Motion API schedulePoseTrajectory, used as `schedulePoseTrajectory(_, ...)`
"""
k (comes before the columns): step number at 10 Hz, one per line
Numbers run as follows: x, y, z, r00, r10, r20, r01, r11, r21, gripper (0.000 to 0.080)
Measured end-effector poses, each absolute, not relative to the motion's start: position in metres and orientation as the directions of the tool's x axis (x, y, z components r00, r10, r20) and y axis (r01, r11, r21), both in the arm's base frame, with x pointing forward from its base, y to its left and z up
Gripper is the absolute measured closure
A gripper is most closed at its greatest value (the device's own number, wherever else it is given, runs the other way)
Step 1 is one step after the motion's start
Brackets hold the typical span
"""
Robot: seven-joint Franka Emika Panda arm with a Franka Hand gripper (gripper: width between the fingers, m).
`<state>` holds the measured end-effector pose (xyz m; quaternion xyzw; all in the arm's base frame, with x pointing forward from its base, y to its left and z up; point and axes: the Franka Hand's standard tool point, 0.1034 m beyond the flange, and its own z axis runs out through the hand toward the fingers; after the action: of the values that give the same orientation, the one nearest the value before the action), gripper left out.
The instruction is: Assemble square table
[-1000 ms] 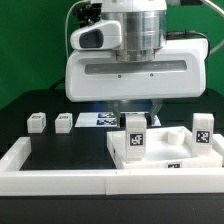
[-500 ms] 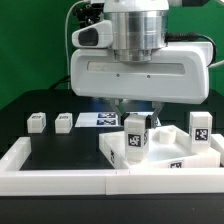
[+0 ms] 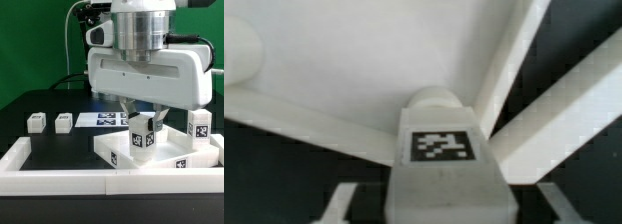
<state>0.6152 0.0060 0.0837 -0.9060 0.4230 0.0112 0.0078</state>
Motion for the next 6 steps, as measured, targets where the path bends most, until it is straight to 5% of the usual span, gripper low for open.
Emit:
schedulePoseTrajectory(2, 0.6151, 0.0067, 0.0835, 0.620, -0.784, -0.028, -0.784, -0.621, -0.004, 0.0505)
schedulePoseTrajectory(4, 0.6150, 0.0067, 0.0832, 0.626, -0.780, -0.028, -0.780, -0.626, -0.004, 0.0193)
schedulePoseTrajectory(6, 0.6146, 0.0058, 0.0826, 0.702, -0.711, -0.027, -0.712, -0.703, -0.006, 0.0163)
